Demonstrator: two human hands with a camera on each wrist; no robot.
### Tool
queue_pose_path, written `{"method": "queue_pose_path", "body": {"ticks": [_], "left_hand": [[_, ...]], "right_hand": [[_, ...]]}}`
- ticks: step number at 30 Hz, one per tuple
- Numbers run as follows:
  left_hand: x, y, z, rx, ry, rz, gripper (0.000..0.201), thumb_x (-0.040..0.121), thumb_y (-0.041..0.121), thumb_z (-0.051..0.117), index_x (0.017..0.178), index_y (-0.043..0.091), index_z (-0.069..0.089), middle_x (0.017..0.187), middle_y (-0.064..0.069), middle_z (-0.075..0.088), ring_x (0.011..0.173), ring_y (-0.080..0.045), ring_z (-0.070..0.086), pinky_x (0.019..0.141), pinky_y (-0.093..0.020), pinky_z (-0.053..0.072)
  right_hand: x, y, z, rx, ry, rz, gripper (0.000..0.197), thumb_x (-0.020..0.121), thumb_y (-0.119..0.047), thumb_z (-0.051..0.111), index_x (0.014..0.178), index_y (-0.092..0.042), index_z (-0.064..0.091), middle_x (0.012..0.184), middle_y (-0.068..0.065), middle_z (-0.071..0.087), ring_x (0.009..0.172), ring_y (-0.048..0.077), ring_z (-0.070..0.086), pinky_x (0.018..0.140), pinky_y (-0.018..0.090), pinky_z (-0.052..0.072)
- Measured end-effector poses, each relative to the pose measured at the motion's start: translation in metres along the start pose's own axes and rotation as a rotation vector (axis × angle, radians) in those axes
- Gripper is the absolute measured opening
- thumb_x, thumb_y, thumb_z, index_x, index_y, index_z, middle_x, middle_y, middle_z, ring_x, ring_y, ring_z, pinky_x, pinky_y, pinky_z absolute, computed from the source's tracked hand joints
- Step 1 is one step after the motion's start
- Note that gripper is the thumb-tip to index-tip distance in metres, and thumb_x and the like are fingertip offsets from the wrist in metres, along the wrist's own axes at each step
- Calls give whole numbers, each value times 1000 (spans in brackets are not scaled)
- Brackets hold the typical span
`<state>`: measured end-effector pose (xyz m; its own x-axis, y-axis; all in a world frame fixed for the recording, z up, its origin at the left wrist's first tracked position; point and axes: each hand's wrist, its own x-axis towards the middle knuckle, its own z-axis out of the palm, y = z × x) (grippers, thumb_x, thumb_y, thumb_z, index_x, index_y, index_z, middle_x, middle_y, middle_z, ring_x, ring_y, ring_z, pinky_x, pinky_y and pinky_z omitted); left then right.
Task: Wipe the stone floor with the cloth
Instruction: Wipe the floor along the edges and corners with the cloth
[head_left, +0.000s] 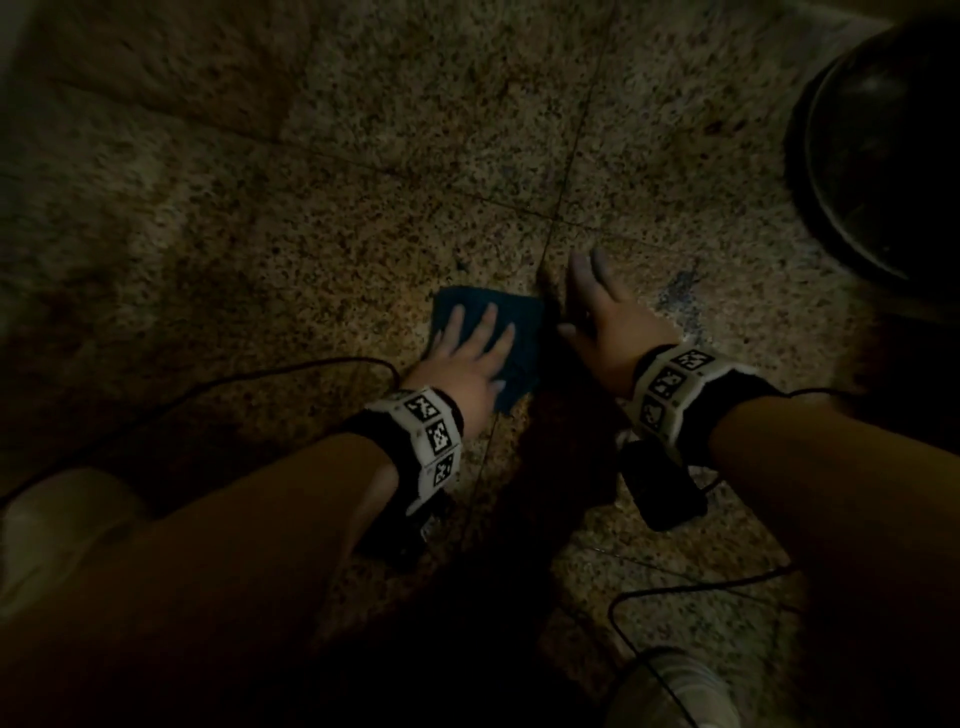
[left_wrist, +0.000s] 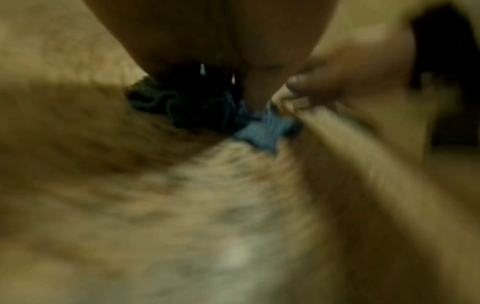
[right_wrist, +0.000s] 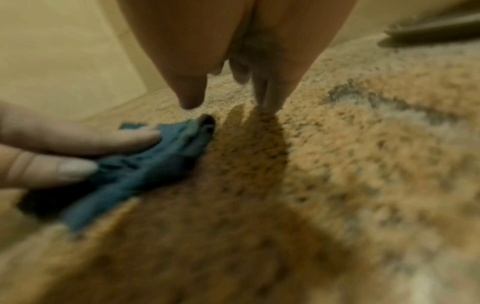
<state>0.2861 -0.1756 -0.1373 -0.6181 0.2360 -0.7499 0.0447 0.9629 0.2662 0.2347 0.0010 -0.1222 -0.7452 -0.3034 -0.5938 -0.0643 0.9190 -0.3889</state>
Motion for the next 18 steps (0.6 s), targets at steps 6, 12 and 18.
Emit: {"method": "queue_pose_path", "body": {"ticks": [6,12,18], "left_hand": [[-9,-25,-27,-655,308,12,59,96,-9,30,150,13,20,158,-2,12,144,-18,19,114,-21,14],[-2,-88,-33,-68,398,-122,53,100,19,40,150,19,23,158,-5,16,144,-26,16,117,-30,12],[4,-91,-11,51,257,-376,67,100,47,22,150,23,-15,157,-6,-21,144,-35,-12,116,-44,-4]], "right_hand": [[-1,-26,17,-300,-29,-173,72,100,-43,36,151,-26,-11,157,2,-22,145,25,-19,118,42,3],[13,-63,52,-426,-244,-231,65,100,-51,22,149,-32,-17,153,0,-33,142,23,-28,115,39,-15],[22,-58,53,-505,-185,-184,59,103,-42,13,147,-28,-24,152,-2,-33,141,21,-28,115,39,-16]]}}
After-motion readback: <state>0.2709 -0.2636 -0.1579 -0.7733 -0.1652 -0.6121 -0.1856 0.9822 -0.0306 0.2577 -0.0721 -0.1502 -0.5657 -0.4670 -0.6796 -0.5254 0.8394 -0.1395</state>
